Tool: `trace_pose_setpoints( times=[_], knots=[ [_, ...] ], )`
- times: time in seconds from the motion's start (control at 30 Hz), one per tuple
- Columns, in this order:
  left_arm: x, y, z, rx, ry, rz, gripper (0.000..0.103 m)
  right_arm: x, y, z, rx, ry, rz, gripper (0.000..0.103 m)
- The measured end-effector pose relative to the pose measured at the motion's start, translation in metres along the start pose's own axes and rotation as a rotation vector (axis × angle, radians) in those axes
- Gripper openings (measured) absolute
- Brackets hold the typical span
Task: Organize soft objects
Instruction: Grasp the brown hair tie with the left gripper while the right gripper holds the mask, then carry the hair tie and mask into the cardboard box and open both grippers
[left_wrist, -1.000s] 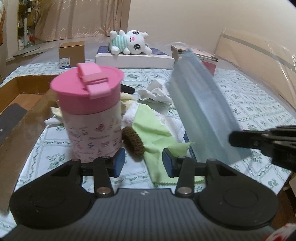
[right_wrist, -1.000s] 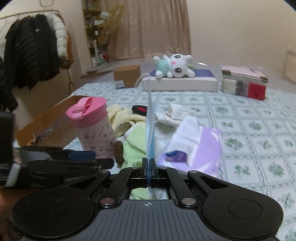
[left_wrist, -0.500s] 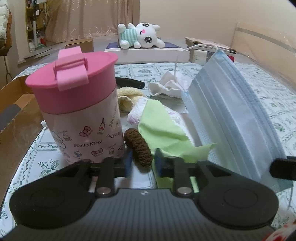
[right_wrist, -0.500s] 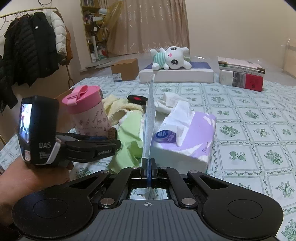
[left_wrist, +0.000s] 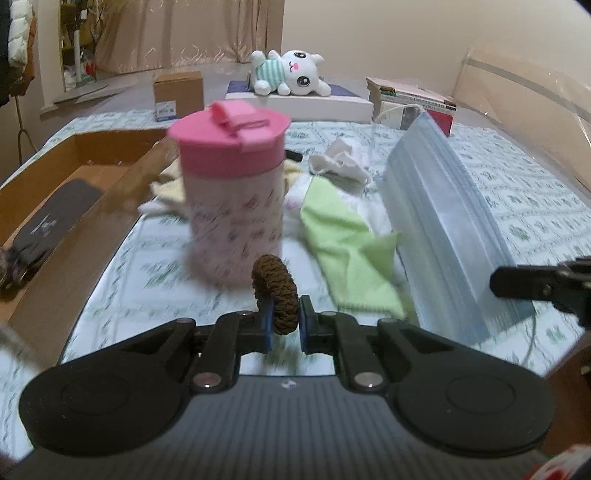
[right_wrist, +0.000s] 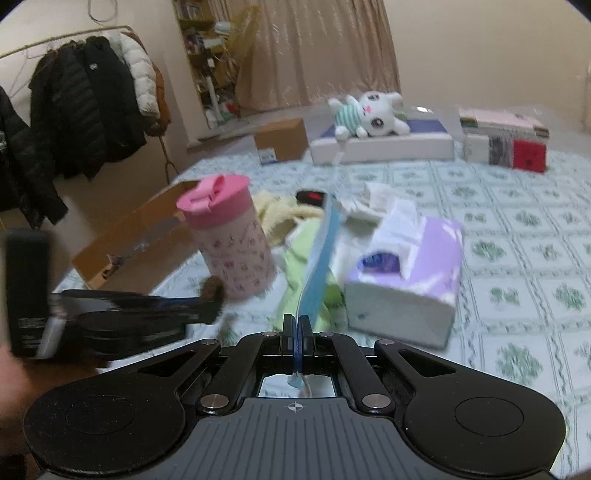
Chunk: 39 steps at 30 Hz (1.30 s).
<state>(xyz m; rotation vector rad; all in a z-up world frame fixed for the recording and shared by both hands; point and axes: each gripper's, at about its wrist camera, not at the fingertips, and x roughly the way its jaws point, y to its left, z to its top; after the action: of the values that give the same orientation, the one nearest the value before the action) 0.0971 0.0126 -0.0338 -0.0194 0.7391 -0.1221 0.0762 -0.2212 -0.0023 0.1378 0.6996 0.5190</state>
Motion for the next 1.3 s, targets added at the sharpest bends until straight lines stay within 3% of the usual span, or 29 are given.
trace_pose_setpoints(
  times=[0.3, 0.37, 0.43, 0.5, 0.77, 0.87, 1.0, 1.03, 1.3],
  knots=[
    [-0.009, 0.002, -0.017, -0.002, 0.027, -0.015, 0.011, 0.012, -0.021, -0.019, -0.012, 0.086, -0.211, 0.002],
    [-0.008, 0.001, -0.017, 0.001, 0.026, -0.022, 0.011, 0.013, -0.021, -0.020, -0.021, 0.078, -0.213, 0.015],
    [-0.007, 0.000, -0.018, 0.005, 0.028, -0.027, 0.011, 0.014, -0.018, -0.021, -0.038, 0.062, -0.211, 0.072],
    [-0.004, -0.001, -0.018, 0.006, 0.032, -0.031, 0.011, 0.017, -0.010, -0.023, -0.075, 0.038, -0.206, 0.077],
    [0.008, 0.000, -0.022, 0.006, 0.060, -0.047, 0.011, 0.065, 0.008, -0.035, -0.247, 0.148, -0.225, 0.076],
    [0.011, 0.000, -0.022, 0.016, 0.063, -0.053, 0.011, 0.075, 0.008, -0.037, -0.292, 0.182, -0.251, 0.052],
    [0.009, -0.001, -0.019, 0.024, 0.058, -0.063, 0.011, 0.068, 0.008, -0.035, -0.297, 0.172, -0.286, 0.007],
    [0.007, -0.001, -0.019, 0.026, 0.055, -0.064, 0.011, 0.064, 0.008, -0.035, -0.295, 0.161, -0.290, 0.002],
    [-0.024, -0.004, -0.008, 0.049, 0.005, -0.065, 0.011, 0.016, 0.018, -0.017, -0.238, 0.054, -0.286, 0.001]
  ],
)
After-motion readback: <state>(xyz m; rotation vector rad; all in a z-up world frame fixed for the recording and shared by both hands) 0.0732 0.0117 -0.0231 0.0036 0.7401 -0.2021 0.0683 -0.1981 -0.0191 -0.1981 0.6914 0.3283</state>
